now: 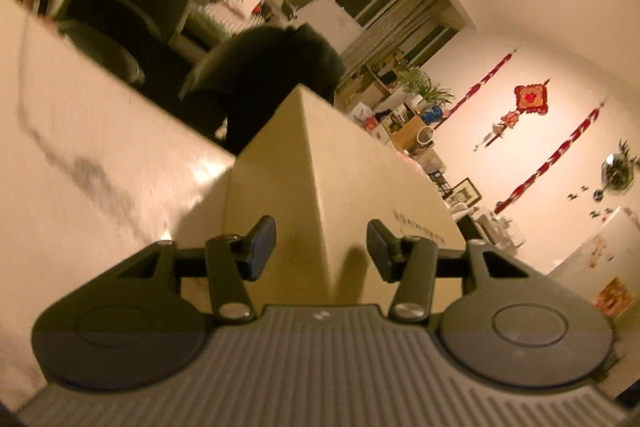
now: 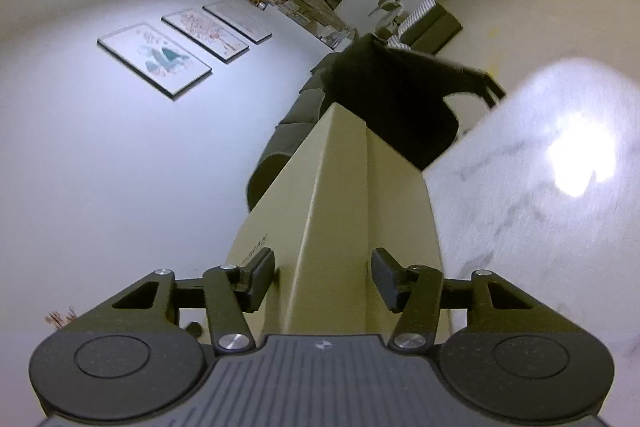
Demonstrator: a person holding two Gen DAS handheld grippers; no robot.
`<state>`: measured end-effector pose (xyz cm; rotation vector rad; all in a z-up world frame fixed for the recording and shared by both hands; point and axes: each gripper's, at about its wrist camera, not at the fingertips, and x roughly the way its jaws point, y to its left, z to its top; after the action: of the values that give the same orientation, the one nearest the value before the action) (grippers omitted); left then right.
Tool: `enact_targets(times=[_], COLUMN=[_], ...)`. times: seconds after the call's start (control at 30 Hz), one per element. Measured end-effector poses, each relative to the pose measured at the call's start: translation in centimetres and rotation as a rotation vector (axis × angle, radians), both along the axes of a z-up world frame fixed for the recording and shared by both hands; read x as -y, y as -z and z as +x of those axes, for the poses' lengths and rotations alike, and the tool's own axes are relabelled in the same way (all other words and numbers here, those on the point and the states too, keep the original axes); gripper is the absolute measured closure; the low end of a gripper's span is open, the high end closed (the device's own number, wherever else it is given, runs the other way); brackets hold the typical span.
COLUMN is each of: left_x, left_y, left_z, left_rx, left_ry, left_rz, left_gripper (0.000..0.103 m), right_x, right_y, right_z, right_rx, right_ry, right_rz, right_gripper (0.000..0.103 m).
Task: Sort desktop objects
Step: 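Open both grippers and release the lid rims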
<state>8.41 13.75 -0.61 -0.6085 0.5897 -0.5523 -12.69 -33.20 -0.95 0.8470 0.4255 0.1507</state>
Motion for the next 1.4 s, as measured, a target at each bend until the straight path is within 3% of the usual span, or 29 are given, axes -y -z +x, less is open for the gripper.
enact_targets(times=[0.2,0.37,0.67,0.8,1.07,1.4], left_x=[1.1,3.8,6.1,6.0,5.8,5.6], left_y=[-2.5,-3.8,-3.6,-3.4,-3.1,-2.9], left_z=[1.5,3.9,5.9,5.7,6.0,5.9], left_rx=[0.085,0.128,0.135,0.146,0.126,0.127], left_ry=[0.03,0.085,0.128,0.136,0.14,0.143], left_rz=[0.04,0.162,0.285,0.287,0.247,0.218], left_gripper=[0.054,0.054,0.053,0.053,0.053,0.052], right_x=[-0.8,-2.9,-6.2,-6.3,-4.2,-4.0], right_y=[-4.4,-6.4,-5.9,-5.0,-3.9,-3.5], right_z=[2.2,6.7,12.5,13.1,13.6,13.5], right_rx=[0.06,0.056,0.008,0.011,-0.016,-0.02], right_ry=[-0.021,-0.08,-0.14,-0.131,-0.117,-0.086], right_rz=[-0.189,-0.377,-0.676,-0.68,-0.537,-0.541], right_gripper=[0.063,0.068,0.069,0.071,0.077,0.088])
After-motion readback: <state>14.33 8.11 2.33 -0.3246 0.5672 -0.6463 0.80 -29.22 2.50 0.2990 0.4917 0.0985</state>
